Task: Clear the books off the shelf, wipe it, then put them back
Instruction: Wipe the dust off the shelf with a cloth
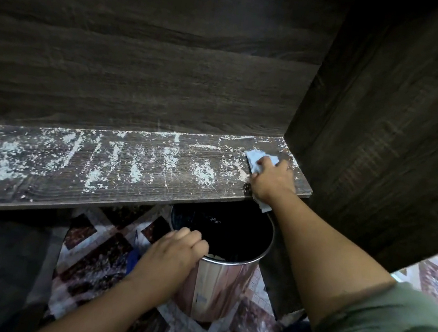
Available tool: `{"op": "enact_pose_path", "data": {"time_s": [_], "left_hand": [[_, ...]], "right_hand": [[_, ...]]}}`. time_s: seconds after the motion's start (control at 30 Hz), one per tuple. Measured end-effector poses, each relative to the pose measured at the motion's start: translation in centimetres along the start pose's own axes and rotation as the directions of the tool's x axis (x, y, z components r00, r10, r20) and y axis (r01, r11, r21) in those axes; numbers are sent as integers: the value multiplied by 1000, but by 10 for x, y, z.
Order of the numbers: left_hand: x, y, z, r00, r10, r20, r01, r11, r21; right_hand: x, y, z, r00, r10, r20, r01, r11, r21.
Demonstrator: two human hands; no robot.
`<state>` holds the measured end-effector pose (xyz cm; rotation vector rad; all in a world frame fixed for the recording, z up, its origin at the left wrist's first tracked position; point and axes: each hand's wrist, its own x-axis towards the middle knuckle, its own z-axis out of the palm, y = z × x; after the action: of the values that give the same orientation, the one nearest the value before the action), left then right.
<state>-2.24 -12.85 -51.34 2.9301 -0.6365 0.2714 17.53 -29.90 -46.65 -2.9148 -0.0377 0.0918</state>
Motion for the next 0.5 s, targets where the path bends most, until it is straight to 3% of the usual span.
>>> {"op": "enact_pose_path", "data": {"time_s": [0.07, 0.17, 0.27, 0.37, 0.43, 0.5], "left_hand": [[-1, -1, -2, 1000, -15, 19, 16, 999, -42], [-3, -3, -5, 1000, -13, -2, 13, 999, -52], [-3, -4, -2, 999, 1, -48, -4, 998, -70], [-3, -6, 0, 998, 6, -62, -12, 995, -100], [-4, -6, 1, 998, -1, -58, -6, 993, -119], [-6, -5, 1, 999, -1, -47, -5, 991, -131]], "right_hand": [[-5, 0, 4, 998, -20, 66, 27, 994, -110], [-17, -10, 9, 991, -63, 119, 76, 992, -106], [-20, -16, 2, 992, -55, 118, 45, 995, 84], [1, -17, -16, 998, 30, -57, -12, 958, 288], [18, -15, -21, 993, 49, -109, -20, 967, 255], [27, -11, -14, 1000, 15, -12, -13, 990, 137]]}}
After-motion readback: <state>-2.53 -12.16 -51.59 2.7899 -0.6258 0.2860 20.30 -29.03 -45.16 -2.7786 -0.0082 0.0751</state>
